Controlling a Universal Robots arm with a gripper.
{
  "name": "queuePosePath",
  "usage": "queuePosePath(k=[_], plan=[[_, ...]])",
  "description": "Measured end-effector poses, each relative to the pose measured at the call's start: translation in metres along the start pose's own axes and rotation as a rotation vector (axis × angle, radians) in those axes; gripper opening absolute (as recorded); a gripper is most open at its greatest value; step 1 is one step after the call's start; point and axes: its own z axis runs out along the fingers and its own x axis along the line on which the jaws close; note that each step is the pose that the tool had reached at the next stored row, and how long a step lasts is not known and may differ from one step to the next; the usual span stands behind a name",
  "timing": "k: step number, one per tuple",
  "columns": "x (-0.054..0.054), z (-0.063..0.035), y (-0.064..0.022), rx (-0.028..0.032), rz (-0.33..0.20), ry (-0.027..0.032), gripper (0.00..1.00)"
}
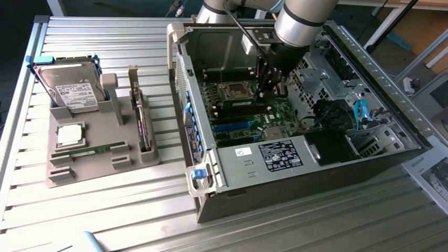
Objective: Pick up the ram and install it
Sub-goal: 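Insert the ram into the slot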
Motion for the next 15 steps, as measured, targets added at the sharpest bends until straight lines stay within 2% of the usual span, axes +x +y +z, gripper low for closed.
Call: queuePosePath(k=[12,15], plan=[[-0.0001,0.0001,0.0,-0.0004,-0.014,0.0007,0.12],[0.0001,0.0041,-0.0002,-0.0004,-0.014,0.0001,0.12]])
